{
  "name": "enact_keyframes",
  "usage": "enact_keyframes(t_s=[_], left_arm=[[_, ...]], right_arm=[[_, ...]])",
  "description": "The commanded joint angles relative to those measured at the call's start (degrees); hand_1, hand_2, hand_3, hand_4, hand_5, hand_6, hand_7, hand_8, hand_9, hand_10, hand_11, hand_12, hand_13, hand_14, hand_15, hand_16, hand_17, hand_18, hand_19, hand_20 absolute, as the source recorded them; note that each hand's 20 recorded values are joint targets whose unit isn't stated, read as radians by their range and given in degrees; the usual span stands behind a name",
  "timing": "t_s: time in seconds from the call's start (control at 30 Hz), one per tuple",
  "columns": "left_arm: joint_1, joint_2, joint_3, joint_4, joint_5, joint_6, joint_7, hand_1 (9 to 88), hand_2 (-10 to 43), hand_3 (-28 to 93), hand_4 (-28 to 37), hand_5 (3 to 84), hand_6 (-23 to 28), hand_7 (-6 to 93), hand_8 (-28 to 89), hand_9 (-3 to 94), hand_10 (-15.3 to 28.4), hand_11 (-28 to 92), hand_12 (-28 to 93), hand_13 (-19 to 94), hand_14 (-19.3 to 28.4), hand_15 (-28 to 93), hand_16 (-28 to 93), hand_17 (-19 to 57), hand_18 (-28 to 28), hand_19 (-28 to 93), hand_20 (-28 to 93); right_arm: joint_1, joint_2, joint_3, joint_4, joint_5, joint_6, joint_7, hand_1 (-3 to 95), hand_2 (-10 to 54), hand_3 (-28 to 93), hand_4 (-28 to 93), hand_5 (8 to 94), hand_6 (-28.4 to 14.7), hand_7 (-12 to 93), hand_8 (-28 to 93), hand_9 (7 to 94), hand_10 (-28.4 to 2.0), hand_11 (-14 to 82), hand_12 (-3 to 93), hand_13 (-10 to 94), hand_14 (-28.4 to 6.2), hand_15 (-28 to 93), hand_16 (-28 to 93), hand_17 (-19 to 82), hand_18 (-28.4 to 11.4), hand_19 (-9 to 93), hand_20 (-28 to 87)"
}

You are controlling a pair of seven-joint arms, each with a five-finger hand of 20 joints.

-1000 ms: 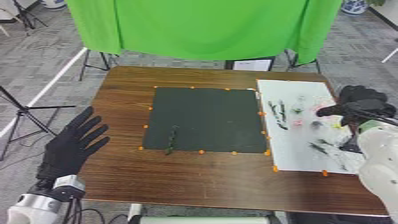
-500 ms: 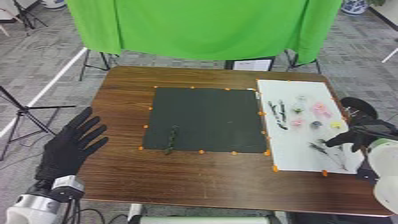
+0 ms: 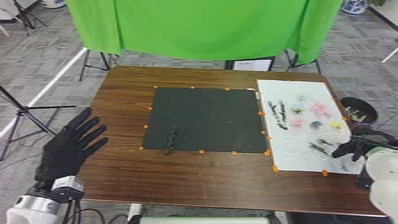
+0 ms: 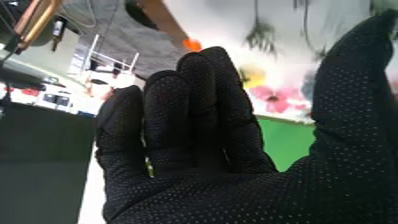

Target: Arrange flowers

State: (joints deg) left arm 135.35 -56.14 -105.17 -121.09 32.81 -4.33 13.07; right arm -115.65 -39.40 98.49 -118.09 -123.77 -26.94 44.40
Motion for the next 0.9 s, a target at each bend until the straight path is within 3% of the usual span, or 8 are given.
enact_keyframes(t_s=[0.03, 0.1, 0.13, 0.27, 0.43, 0.67, 0.8, 0.9], left_arm=[[0.8, -0.68, -0.03, -0.34, 0.11, 0.56, -0.10, 24.9, -9.5, 69, -28.1, 23.6, 2.5, 16.7, -10, 20.5, 9.9, 12, 21, 14, 13.5, 19, 5, -11.4, 20.4, 31, 10], [0.7, -0.68, 0.02, -0.30, 0.13, 0.60, -0.20, 24.9, -9.5, 69, -28.2, 23.6, 2.5, 16.7, -10, 20.5, 9.8, 12, 21, 14, 13.5, 19, 5, -11.4, 20.4, 31, 10], [0.7, -0.68, 0.05, -0.33, 0.11, 0.72, -0.16, 24.9, -9.5, 69, -28.2, 23.6, 2.5, 16.8, -10, 20.5, 9.8, 12, 21, 14, 13.4, 19, 5, -11.4, 20.4, 31, 10], [1.0, -0.77, -0.10, -0.38, 0.05, 0.74, -0.10, 24.9, -9.2, 69, -28.2, 23.6, 2.6, 16.9, -10, 20.5, 9.8, 12, 21, 14, 13.5, 19, 5, -11.4, 20.4, 31, 10], [1.1, -0.68, -0.10, -0.36, -0.02, 0.71, -0.04, 24.8, -9.0, 69, -28.1, 23.8, 2.6, 17.1, -10, 20.6, 9.9, 12, 21, 14, 13.5, 19, 5, -11.4, 20.4, 31, 10], [0.9, -0.34, -0.02, -0.13, -0.19, 0.64, -0.07, 24.6, -8.6, 69, -28.2, 23.8, 2.7, 16.9, -10, 20.6, 9.9, 13, 21, 14, 13.6, 19, 5, -11.4, 20.4, 31, 10], [0.9, -0.37, 0.02, -0.06, -0.12, 0.46, -0.15, 24.6, -8.5, 69, -28.2, 23.9, 2.7, 16.8, -10, 20.6, 9.9, 12, 20, 14, 13.5, 19, 5, -11.4, 20.4, 31, 10], [0.8, -0.20, 0.12, 0.08, -0.13, 0.33, -0.14, 24.5, -8.6, 69, -28.2, 23.8, 2.7, 16.9, -10, 20.6, 9.9, 12, 20, 14, 13.5, 19, 5, -11.4, 20.4, 31, 10]], right_arm=[[0.2, -0.1, -4.1, 2.5, -1.3, 4.2, -0.4, 24.6, -9.5, 86, -28, 55.7, -2.2, 41, -15, 55.0, -13.5, 58.8, 39.2, 52, -12.7, 83, 35, 24, -20.9, 83, 55], [0.0, -0.1, -4.5, 3.0, -0.7, 6.1, -0.7, 27.6, -9.5, 87, -28, 57.9, -1.0, 43, -16, 57.1, -12.8, 58.9, 39.3, 53, -12.2, 83, 36, 25, -20.7, 83, 54], [-0.4, -0.1, -4.7, 3.2, -1.3, 8.0, -1.2, 30.5, -9.5, 86, -28, 58.8, -0.3, 46, -10, 58.6, -11.9, 58.9, 40.6, 53, -12.0, 82, 36, 26, -20.6, 84, 54], [-1.9, -0.1, -4.0, 3.0, -2.1, 14.4, -2.9, 44.1, -9.5, 79, -28, 68.5, 0.9, 53, 7, 70.9, -9.7, 54.7, 55.2, 63, -11.0, 84, 39, 30, -21.1, 89, 54], [-2.0, -0.1, -2.2, 1.3, 0.2, 17.4, -4.2, 42.7, -9.5, 84, -28, 74.1, 0.3, 51, 15, 75.3, -10.5, 63.3, 48.7, 68, -10.8, 87, 40, 34, -22.1, 93, 58], [-1.1, 0.6, -0.7, -1.9, 1.7, 21.6, -4.9, 39.5, -9.5, 87, -20, 77.7, -0.4, 50, 23, 79.7, -10.2, 65.6, 47.1, 72, -10.5, 88, 41, 39, -22.8, 93, 65], [-0.6, 0.9, -0.8, -1.9, -3.1, 17.3, -3.1, 38.4, -9.5, 87, -17, 77.0, -0.9, 51, 24, 79.3, -10.3, 65.9, 48.2, 71, -10.9, 88, 42, 38, -22.6, 93, 65], [-0.6, 0.5, 0.7, -2.5, -1.6, 10.3, -0.3, 35.7, -9.5, 86, -23, 69.3, -0.2, 53, 19, 71.6, -11.0, 64.2, 51.8, 66, -11.3, 87, 43, 33, -22.1, 93, 60]])
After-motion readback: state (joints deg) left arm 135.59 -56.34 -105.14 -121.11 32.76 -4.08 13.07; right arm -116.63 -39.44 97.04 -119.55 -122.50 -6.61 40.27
